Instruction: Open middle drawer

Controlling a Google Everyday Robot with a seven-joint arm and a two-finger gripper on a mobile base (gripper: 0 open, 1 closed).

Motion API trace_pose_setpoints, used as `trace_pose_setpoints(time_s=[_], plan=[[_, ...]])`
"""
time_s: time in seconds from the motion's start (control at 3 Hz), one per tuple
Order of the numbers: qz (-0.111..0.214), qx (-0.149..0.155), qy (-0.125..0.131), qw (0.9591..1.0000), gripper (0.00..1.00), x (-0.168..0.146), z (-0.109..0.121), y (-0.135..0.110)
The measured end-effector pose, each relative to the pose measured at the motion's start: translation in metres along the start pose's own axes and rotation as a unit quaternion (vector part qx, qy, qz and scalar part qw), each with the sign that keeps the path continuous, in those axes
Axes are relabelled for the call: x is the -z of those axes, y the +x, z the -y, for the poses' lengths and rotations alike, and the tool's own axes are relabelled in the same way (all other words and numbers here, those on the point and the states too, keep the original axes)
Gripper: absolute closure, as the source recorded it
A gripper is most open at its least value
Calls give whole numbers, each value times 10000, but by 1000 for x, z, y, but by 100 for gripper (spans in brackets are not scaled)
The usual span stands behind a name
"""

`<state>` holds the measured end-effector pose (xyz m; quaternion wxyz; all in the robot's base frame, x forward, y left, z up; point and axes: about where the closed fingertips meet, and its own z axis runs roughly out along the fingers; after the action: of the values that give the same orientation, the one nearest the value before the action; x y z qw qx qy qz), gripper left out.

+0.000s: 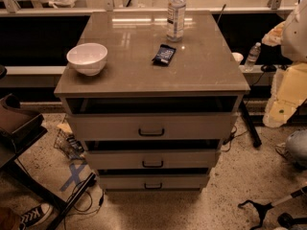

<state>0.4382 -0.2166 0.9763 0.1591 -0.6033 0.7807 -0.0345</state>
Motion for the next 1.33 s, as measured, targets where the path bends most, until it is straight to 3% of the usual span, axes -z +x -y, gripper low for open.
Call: trace_pose_setpoints(time_s=[0.67,1.0,1.33], plan=[[76,136,3,9999,0,-9,-3,-7],[450,505,-9,9977,0,-46,-34,-21],[658,604,-38,9960,0,-100,-63,-19]])
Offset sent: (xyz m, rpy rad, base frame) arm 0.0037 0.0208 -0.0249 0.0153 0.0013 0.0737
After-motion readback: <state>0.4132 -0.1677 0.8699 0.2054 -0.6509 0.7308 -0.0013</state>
